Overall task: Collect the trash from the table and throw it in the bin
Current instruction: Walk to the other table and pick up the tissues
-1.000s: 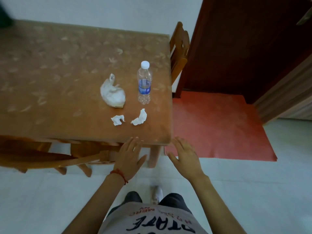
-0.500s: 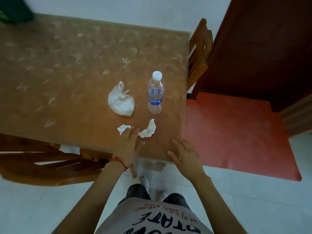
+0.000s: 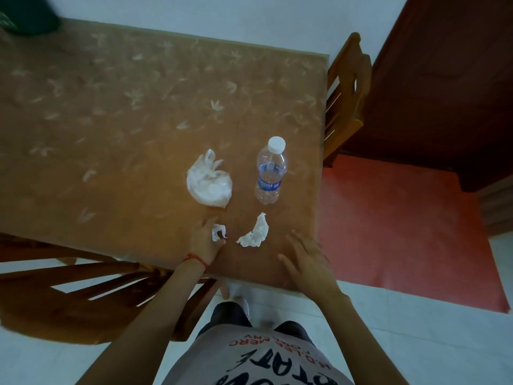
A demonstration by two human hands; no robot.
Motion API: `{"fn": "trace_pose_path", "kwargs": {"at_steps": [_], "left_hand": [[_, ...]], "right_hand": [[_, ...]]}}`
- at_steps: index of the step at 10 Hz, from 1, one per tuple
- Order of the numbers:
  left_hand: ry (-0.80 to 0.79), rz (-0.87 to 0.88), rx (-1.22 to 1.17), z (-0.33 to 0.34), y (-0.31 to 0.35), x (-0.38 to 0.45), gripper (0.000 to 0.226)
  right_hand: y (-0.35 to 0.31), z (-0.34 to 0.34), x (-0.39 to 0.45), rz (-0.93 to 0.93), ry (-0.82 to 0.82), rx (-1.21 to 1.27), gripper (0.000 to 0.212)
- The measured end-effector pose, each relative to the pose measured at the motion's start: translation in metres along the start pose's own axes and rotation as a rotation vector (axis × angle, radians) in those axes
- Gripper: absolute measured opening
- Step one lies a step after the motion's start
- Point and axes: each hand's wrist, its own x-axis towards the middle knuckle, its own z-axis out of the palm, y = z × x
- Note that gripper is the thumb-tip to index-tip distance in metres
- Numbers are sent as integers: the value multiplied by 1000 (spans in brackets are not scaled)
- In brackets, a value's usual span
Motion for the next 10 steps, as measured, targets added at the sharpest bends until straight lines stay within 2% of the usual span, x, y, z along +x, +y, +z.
{"fn": "trace_pose_path", "kwargs": {"at_steps": [1,2,3,4,7,9,10], "left_hand": [[-8,21,-99,5,-8,7,58],[47,61,25,8,-14,11,38],[86,119,32,10,-16,12,18],[65,109,43,13,-18,12,6],[77,34,-257,-3,-19,-2,13],[99,-50,-372,-13,-27,-9,17],[125,-72,-440,-15,-31,-12,16]], "right_hand": [[3,1,0,-2,39,4,52],[5,6,6,-12,24,-12,52],[2,5,11,-33,7,-18,52],[1,9,17,-37,3,18,52],[-13,25,47,-19,-70,291,49],[-31,42,70,27,-73,351,68],[-36,53,77,42,-77,242,76]]}}
